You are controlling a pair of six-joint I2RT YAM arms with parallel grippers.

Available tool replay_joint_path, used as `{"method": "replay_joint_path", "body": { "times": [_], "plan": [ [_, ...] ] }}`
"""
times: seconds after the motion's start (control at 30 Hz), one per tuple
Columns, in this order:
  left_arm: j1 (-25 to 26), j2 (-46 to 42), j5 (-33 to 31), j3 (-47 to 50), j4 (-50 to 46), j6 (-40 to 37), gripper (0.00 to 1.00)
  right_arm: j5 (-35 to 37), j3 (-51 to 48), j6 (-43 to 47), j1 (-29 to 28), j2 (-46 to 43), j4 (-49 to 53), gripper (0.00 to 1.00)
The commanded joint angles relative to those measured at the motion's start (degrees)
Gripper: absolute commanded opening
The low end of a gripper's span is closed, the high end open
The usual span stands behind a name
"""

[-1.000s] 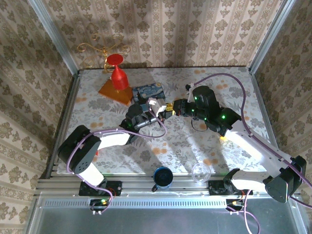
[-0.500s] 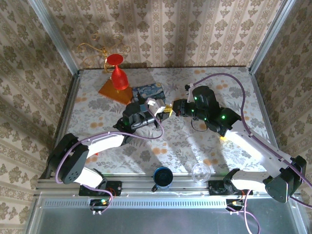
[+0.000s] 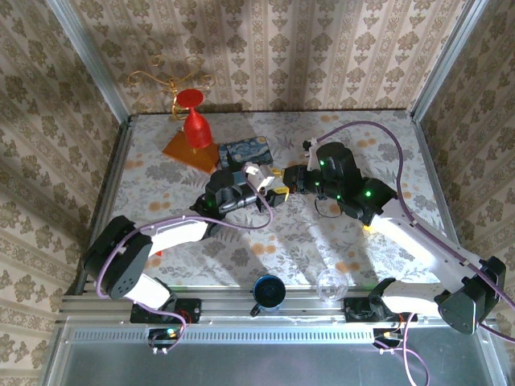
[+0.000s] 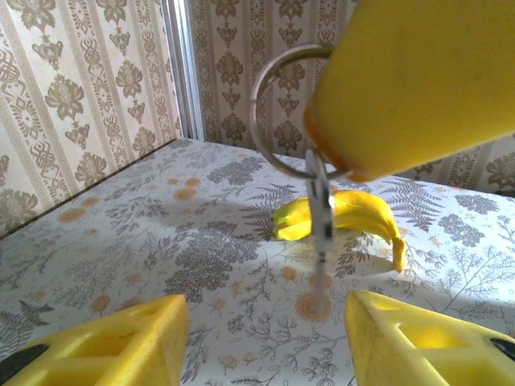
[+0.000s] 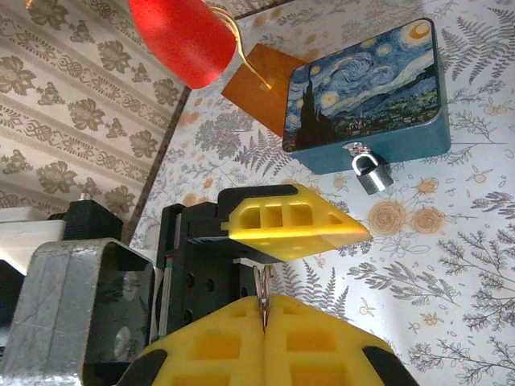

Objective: Unlock the padlock with the key

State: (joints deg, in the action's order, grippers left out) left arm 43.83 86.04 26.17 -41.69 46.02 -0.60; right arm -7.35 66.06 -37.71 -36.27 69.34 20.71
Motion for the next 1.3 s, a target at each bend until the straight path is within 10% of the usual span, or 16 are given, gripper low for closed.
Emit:
{"method": "replay_joint_path", "body": {
  "times": [0.0, 1.27],
  "plan": [
    [-0.16, 0.43, 1.07, -0.93, 3.95, 1.4, 0.55, -0.02, 0.65, 0.45, -0.38, -0.92, -1.17, 0.0],
    [-1.8, -3.16, 0.26, -0.11, 1.88, 2.08, 0.0, 1.68, 1.78, 1.07, -0.21, 0.98, 0.94, 0.0]
  ]
}}
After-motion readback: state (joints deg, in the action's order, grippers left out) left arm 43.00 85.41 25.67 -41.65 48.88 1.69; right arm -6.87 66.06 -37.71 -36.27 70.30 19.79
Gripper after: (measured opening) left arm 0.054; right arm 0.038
